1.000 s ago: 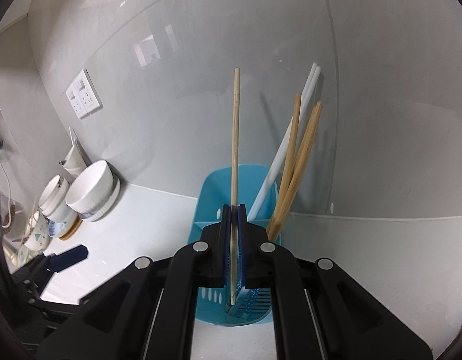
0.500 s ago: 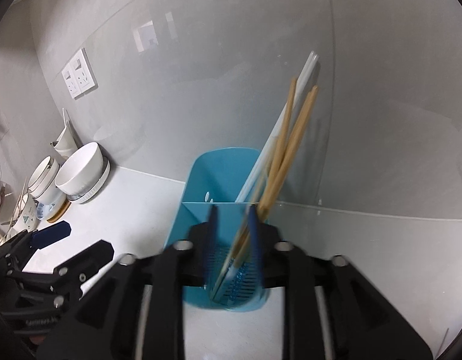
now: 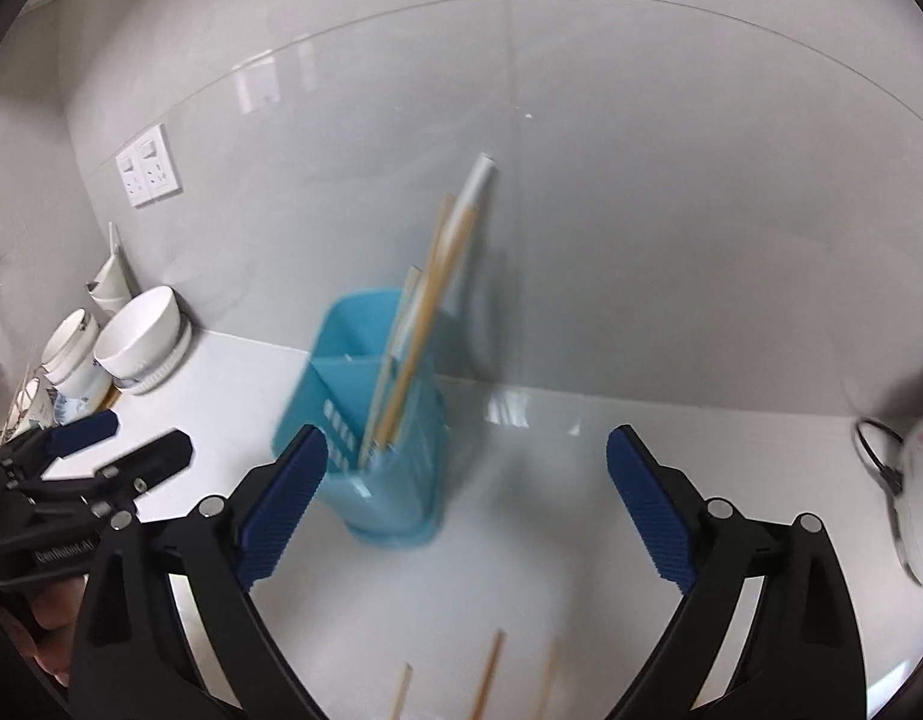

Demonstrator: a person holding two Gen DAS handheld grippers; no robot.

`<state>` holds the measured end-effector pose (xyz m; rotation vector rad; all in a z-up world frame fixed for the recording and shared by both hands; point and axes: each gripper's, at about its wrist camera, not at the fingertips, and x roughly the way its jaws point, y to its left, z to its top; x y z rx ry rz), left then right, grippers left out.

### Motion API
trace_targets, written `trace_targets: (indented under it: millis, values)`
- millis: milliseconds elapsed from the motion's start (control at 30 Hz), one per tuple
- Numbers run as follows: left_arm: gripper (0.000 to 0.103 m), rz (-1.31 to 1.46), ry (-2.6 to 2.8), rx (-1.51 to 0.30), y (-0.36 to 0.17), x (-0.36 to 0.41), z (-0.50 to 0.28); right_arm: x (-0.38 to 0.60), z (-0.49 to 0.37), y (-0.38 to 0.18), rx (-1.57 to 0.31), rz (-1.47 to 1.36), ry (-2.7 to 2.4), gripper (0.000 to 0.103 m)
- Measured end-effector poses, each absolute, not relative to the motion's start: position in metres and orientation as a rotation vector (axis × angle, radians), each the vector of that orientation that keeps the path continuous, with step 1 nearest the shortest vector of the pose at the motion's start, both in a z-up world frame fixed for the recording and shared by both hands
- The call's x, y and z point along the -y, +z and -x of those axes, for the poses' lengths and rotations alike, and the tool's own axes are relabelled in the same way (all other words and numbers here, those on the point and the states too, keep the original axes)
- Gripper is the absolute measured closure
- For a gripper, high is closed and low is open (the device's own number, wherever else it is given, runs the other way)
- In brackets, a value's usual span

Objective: Organize utensils
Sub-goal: 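Move both open tools back over the row of chopsticks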

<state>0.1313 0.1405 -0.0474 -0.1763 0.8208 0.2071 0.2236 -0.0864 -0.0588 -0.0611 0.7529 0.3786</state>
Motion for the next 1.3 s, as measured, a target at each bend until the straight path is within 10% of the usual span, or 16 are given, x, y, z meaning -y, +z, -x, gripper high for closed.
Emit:
trace_targets:
  millis: [1300]
  values:
    - [0.006,0.132,0.057,-1.158,-0.164,-0.036,-0.072,0.272,-0.109,-0.159,-1.141,0.09,0.138,0.016]
